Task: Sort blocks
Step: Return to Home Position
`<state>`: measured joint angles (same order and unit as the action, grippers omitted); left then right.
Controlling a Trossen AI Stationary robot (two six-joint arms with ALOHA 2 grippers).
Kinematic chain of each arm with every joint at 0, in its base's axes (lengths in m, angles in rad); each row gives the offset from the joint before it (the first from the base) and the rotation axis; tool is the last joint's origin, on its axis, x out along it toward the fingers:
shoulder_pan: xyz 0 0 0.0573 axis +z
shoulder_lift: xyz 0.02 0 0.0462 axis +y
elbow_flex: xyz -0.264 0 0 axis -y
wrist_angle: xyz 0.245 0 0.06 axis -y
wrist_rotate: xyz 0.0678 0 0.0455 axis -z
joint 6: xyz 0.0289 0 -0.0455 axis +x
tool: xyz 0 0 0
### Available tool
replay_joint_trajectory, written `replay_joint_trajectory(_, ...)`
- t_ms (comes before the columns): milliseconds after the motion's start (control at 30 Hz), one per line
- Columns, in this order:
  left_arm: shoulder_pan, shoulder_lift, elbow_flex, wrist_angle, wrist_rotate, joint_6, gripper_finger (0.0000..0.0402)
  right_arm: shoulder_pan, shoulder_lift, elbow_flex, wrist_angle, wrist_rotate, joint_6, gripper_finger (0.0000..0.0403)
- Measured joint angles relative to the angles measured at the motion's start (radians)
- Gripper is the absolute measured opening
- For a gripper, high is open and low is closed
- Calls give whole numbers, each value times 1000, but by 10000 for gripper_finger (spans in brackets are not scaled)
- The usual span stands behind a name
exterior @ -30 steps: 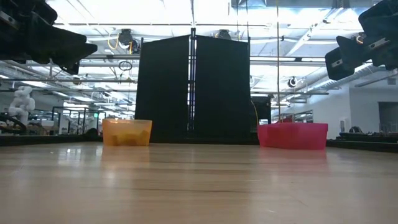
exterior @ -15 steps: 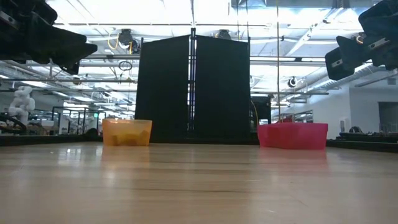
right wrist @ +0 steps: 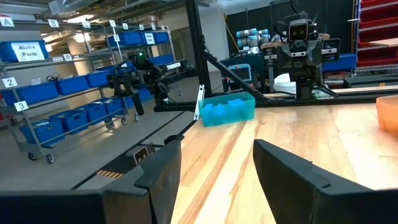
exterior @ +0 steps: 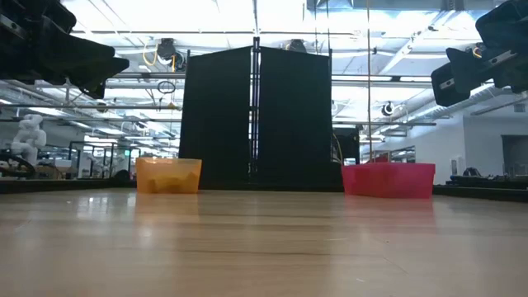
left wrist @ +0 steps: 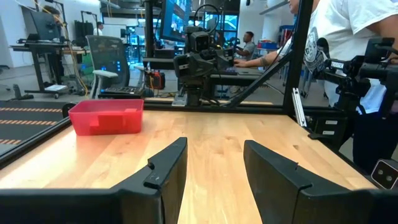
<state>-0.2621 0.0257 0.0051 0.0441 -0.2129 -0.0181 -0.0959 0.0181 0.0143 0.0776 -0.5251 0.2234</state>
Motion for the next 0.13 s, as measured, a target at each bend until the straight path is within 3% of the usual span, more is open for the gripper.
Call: replay_joint_trajectory(133,0,0,0,0,0,0,164,0,0,0,0,0,0,199)
